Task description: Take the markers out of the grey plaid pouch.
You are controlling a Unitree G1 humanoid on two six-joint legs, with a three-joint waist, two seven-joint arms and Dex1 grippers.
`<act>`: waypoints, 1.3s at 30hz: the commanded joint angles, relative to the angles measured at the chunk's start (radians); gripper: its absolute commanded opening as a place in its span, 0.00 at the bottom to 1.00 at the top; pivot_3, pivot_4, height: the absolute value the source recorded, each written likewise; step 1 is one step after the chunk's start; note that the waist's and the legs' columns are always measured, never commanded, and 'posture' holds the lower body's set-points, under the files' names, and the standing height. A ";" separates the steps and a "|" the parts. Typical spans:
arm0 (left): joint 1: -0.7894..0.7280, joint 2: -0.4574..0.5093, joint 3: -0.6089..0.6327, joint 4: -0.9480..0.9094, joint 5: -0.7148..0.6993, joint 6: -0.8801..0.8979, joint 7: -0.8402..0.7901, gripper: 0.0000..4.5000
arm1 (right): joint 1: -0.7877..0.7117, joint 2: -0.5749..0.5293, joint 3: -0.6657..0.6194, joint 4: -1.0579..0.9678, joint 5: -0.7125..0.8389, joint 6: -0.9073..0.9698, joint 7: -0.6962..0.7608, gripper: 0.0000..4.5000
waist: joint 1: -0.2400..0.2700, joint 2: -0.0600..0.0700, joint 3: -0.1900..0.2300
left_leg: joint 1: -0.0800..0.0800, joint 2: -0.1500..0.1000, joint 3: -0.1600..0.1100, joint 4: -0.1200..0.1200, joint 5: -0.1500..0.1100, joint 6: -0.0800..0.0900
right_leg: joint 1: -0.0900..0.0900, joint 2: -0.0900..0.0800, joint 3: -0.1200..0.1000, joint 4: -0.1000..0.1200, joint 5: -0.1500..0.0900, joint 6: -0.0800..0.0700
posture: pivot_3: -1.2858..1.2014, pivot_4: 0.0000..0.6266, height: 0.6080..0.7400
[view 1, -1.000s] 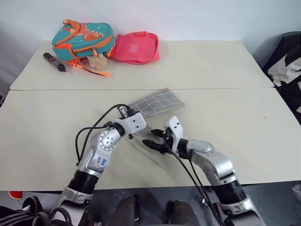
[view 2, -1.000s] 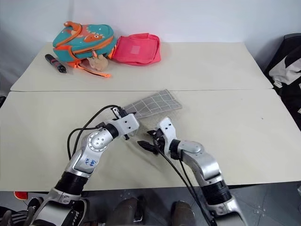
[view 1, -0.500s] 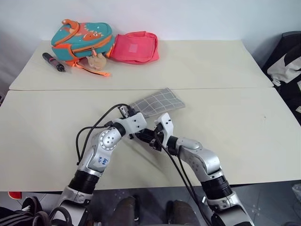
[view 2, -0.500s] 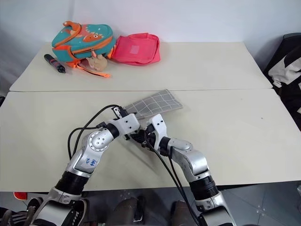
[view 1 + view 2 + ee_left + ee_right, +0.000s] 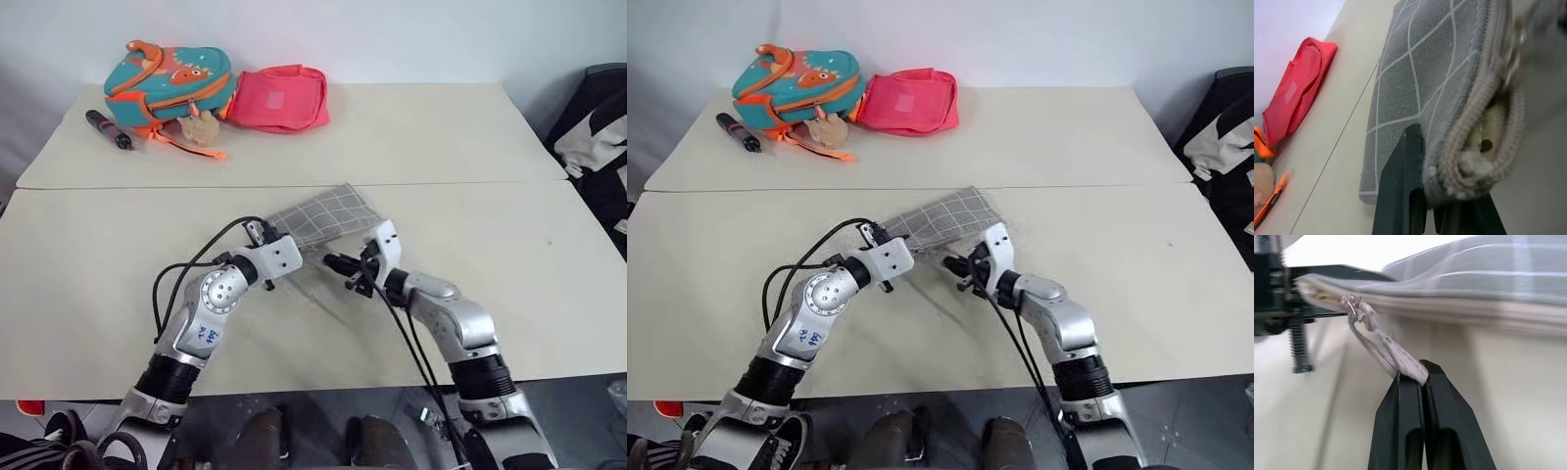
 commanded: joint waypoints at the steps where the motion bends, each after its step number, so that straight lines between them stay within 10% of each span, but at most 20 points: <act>1: 0.020 0.045 0.042 -0.015 -0.028 -0.025 -0.006 0.00 | -0.048 -0.082 -0.083 0.046 -0.006 -0.055 0.022 0.01 | -0.002 0.000 0.000 | 0.000 0.000 0.000 0.000 0.000 0.000 | 0.000 0.000 0.000 0.000 0.000 0.000 | 0.52 0.24 1.00; 22: 0.087 0.098 0.159 -0.041 -0.245 -0.032 -0.063 0.00 | -0.129 -0.225 -0.119 0.327 -0.099 -0.283 0.073 0.01 | -0.002 0.000 0.000 | -0.001 0.001 0.000 0.001 0.002 0.000 | 0.001 0.000 -0.001 -0.001 0.000 0.000 | 0.52 0.24 1.00; 30: 0.049 0.080 0.153 -0.105 -0.325 0.062 -0.136 0.00 | -0.030 -0.408 -0.066 0.047 -0.022 -0.116 0.358 0.53 | 0.006 0.000 0.000 | -0.001 0.000 -0.001 0.001 0.002 0.001 | 0.001 -0.001 -0.001 -0.002 0.000 0.000 | 0.52 0.24 1.00; 39: -0.001 0.050 0.148 -0.132 -0.390 0.157 -0.183 0.00 | -0.114 -0.307 -0.069 -0.147 0.077 -0.094 0.315 0.40 | 0.001 0.000 0.000 | -0.001 0.003 -0.001 0.001 0.001 -0.001 | 0.001 0.001 -0.002 -0.002 0.000 0.000 | 0.52 0.24 1.00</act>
